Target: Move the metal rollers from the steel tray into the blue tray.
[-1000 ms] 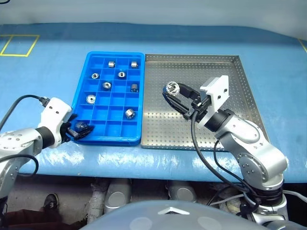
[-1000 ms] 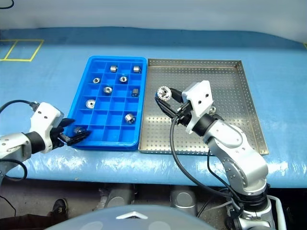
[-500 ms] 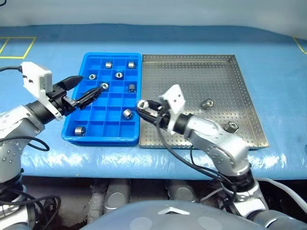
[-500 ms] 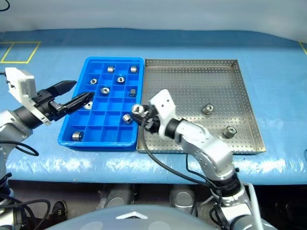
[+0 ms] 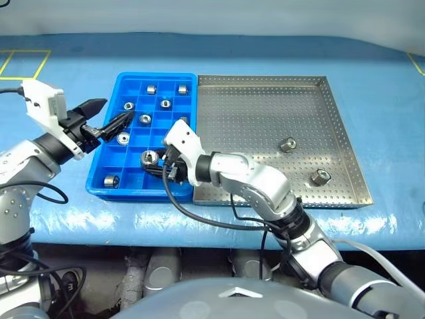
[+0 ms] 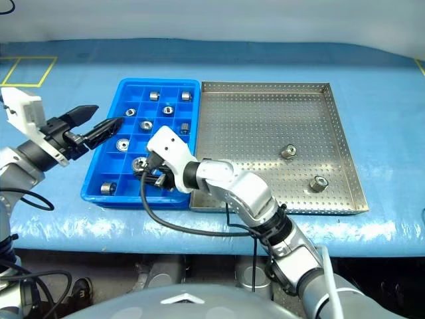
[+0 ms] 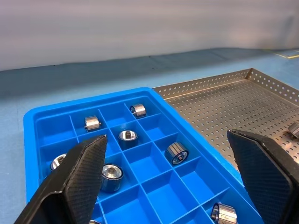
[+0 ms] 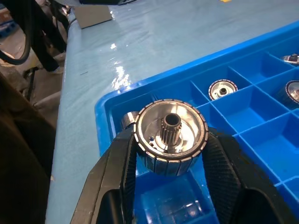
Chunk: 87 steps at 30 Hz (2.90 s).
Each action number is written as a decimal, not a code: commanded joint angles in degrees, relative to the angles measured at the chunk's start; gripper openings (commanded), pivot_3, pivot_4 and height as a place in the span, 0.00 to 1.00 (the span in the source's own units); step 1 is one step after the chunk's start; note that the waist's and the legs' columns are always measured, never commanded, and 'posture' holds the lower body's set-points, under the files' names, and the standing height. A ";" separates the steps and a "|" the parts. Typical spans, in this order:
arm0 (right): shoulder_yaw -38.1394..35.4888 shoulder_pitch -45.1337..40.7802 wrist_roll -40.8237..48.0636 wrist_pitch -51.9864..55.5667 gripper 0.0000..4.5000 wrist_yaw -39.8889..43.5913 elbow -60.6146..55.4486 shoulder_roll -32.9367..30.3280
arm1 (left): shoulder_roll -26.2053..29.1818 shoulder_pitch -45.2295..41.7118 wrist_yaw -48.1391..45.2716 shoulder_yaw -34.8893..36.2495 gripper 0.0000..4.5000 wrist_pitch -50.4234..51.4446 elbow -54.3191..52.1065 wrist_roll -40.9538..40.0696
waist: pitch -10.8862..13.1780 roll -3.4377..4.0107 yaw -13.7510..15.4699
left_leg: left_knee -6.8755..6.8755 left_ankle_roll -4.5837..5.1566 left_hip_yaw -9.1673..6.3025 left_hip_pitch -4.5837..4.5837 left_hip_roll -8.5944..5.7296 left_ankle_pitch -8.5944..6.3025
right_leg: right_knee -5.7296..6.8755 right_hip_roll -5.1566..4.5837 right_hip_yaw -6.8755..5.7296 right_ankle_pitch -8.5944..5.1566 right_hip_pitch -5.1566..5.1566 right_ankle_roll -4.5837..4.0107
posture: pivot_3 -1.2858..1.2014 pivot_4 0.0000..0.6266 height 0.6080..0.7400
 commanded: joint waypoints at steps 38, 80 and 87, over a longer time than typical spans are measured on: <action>-23.99 22.96 -22.39 6.44 0.74 -22.71 -29.41 -10.75 | -20.48 -17.06 -3.10 -28.74 1.00 -13.05 10.07 12.93 | -0.10 -0.05 0.54 | 0.03 -0.18 -0.04 -0.17 -0.21 0.09 | -0.22 -0.15 0.03 0.16 0.02 0.11 | 0.46 0.24 1.00; -32.39 36.56 -24.69 10.64 0.75 -27.23 -42.08 -4.49 | -49.71 -47.55 4.03 -38.78 0.60 -43.44 88.19 49.18 | -0.13 0.00 -17.57 | 0.12 0.02 0.14 -0.21 -0.27 -0.03 | -0.33 -0.12 0.28 0.06 0.05 0.61 | 0.35 0.24 1.00; -32.17 36.76 -24.65 9.99 0.75 -27.15 -41.33 -4.18 | -49.93 -47.47 3.68 -38.40 0.38 -43.62 88.30 50.03 | -0.14 0.01 -17.82 | 0.13 0.01 0.14 -0.20 -0.27 -0.03 | -0.32 -0.12 0.28 0.06 0.07 0.61 | 0.35 0.24 1.00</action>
